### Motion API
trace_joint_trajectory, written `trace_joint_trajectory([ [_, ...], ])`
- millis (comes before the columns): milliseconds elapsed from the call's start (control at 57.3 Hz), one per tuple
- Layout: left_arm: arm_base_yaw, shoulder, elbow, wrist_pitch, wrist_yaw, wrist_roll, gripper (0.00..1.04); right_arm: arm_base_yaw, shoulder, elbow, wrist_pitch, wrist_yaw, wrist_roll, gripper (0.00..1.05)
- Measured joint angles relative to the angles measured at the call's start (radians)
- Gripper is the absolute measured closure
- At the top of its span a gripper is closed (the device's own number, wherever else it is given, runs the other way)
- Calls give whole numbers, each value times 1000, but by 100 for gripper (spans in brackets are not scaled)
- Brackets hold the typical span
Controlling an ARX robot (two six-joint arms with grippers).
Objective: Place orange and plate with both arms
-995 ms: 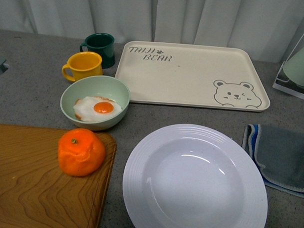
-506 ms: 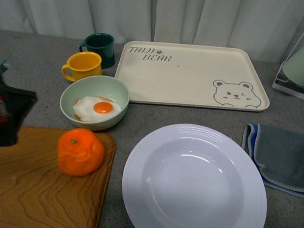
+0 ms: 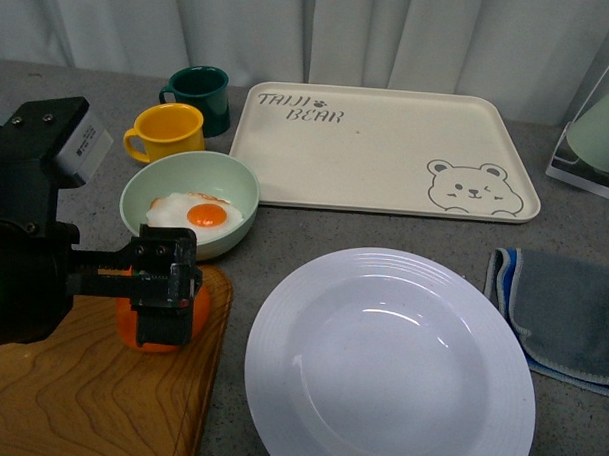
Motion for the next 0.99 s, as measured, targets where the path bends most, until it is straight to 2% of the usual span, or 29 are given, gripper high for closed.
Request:
trace_joint_trajectory([
  [227,-3,95,28,28,3,3,8,0,0,0,0,0,0,9],
  [384,-2,122,41,36,-2,2,33,0,0,0,0,0,0,9],
  [419,-5,121,42,35,-3,3,41,0,0,0,0,0,0,9],
  [558,-27,90,42,6,-7,0,54,0,0,0,0,0,0,9],
  [698,-87,-18,48,-38,-16,-20,58,0,0,0,0,0,0,9],
  [803,-168,-71,82,-48,-23,-49,58,0,0,0,0,0,0,9],
  [995,-294,35,147,-6,-31,-105,58,0,0,0,0,0,0,9],
])
